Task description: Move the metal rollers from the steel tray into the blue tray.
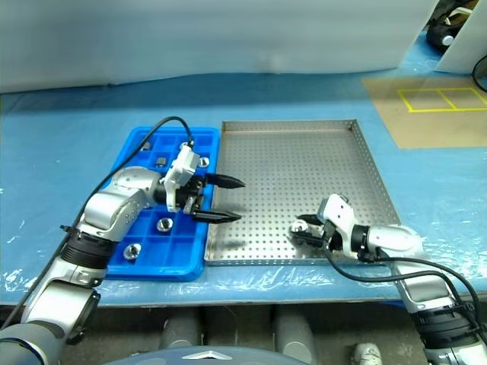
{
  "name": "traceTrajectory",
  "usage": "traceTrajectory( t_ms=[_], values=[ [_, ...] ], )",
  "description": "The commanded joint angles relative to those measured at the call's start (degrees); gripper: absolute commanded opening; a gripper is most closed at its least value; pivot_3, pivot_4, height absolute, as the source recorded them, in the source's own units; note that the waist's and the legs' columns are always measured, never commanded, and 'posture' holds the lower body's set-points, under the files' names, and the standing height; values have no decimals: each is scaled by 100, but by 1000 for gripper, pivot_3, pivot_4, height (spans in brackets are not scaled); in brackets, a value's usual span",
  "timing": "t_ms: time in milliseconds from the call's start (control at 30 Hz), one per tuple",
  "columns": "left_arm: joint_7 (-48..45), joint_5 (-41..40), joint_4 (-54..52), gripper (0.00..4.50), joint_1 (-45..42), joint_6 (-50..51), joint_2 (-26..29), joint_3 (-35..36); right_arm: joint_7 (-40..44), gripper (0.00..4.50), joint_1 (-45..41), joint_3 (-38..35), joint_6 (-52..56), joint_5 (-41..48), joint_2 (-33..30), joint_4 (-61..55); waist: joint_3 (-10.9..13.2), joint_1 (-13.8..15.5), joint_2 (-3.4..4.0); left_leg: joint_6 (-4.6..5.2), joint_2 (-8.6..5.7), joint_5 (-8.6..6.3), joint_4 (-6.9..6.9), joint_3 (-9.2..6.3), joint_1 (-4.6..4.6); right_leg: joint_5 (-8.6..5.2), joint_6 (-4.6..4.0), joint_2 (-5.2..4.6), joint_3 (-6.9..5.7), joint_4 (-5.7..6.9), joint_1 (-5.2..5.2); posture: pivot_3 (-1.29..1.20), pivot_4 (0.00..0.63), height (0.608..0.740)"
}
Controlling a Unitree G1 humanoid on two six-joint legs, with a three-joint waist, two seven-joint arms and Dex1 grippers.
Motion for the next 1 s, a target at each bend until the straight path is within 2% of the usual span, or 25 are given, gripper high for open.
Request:
traceTrajectory(
  t_ms=[33,267,567,867,1000],
  values=[
    [-14,-152,-274,4094,-52,27,228,304,61,1593,-453,62,-23,87,104,-40,-1,19,1,0,0,0,-3,0,0,0,0,0,0,0,0,-186,150,740],
    [199,-287,-871,4094,384,200,891,832,422,1593,-1499,638,-148,53,674,461,-1,42,3,-5,2,3,-19,-1,-2,-1,-1,-2,-5,-7,-4,-42,150,740],
    [848,-718,-2122,4094,1763,696,1629,1871,1390,1593,-2762,1519,-847,-148,1670,1713,0,269,4,-25,22,15,-29,-11,-13,-3,-5,0,-26,4,-17,172,150,740],
    [1403,-980,-2845,4094,2777,944,2008,2865,1888,1593,-3568,1894,-1578,-295,2901,2901,0,622,2,-32,26,19,-19,-25,-62,-7,-12,-1,-38,25,-65,331,150,740],
    [1621,-1112,-3117,4094,3055,1035,2006,3092,2055,1593,-3660,1929,-1754,-369,3096,3191,-1,732,2,-33,29,19,-16,-31,-69,-8,-14,0,-43,31,-70,360,150,740]
  ],
)
